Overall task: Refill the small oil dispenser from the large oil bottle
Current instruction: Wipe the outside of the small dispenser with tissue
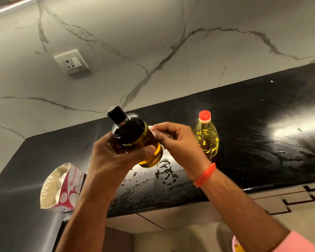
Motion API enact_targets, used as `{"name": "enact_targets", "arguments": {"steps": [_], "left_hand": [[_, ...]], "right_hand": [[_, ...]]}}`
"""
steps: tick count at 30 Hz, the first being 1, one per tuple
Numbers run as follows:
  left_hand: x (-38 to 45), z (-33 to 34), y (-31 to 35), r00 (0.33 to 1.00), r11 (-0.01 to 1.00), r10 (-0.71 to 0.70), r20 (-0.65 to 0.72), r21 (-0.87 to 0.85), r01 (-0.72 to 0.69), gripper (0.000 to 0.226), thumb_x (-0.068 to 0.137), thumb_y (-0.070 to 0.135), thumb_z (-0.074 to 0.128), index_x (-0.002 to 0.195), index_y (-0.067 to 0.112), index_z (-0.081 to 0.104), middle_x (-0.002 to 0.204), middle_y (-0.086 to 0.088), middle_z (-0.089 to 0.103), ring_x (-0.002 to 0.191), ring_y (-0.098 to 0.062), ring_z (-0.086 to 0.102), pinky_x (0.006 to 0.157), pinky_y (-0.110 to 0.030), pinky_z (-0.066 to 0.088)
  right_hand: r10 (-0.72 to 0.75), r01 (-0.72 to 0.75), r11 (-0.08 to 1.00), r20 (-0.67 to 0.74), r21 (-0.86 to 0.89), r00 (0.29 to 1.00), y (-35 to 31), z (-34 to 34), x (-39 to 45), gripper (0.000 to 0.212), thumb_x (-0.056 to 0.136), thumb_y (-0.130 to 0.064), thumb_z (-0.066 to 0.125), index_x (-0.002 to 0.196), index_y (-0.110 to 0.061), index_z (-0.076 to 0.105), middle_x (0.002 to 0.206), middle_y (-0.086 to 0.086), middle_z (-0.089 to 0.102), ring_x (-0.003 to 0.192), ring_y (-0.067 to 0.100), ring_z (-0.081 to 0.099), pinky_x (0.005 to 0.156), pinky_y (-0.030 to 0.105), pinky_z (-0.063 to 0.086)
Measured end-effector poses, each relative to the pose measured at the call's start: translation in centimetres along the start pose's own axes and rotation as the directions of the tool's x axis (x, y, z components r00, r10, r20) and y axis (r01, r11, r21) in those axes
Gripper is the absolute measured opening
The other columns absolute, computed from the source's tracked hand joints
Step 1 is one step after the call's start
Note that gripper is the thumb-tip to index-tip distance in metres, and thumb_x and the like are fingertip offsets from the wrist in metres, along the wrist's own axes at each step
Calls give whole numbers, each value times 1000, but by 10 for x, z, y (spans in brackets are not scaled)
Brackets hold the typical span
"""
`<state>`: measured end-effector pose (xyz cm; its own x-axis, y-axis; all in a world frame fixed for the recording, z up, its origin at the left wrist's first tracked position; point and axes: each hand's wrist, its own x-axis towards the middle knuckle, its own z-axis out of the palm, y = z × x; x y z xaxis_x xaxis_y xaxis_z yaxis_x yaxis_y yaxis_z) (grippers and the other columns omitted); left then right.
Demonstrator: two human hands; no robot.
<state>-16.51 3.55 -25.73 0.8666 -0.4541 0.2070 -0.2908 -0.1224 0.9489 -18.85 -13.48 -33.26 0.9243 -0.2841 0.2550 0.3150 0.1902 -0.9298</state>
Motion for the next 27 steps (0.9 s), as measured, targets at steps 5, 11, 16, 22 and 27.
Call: {"name": "enact_targets", "arguments": {"steps": [5,11,16,22,27], "left_hand": [[5,-3,5,1000,998,0,21,-63,2,35,55,30,88,87,41,79,93,6,79,88,-10,76,71,-14,57],[13,-5,7,998,998,-30,61,-60,34,59,43,54,96,95,32,78,99,-2,79,94,-20,76,76,-22,60],[15,0,13,998,999,18,66,-47,-15,43,51,40,93,91,42,77,96,6,79,92,-11,76,72,-16,58],[21,1,15,999,997,33,-13,71,-32,53,49,46,89,97,37,68,91,22,76,90,2,72,72,-7,52],[22,0,11,997,995,60,-39,84,-57,45,52,45,81,94,34,66,83,25,75,82,7,71,68,-4,50]], "right_hand": [[197,-203,955,47,216,979,28,-4,-9,15,89,-10,68,94,-21,78,89,1,76,76,7,66,67,23,50],[210,-271,809,176,521,962,30,10,-11,22,100,5,50,112,-3,66,97,6,76,90,17,73,81,30,61],[263,-349,772,233,531,936,22,23,-15,32,95,4,56,86,-15,80,85,7,77,80,13,74,70,23,59],[300,-339,721,168,604,939,25,26,-25,29,97,6,54,91,-8,79,85,11,76,77,14,74,66,20,58],[302,-286,702,91,652,949,18,14,-33,17,89,-4,67,90,-13,82,84,7,76,76,13,74,64,20,59]]}}
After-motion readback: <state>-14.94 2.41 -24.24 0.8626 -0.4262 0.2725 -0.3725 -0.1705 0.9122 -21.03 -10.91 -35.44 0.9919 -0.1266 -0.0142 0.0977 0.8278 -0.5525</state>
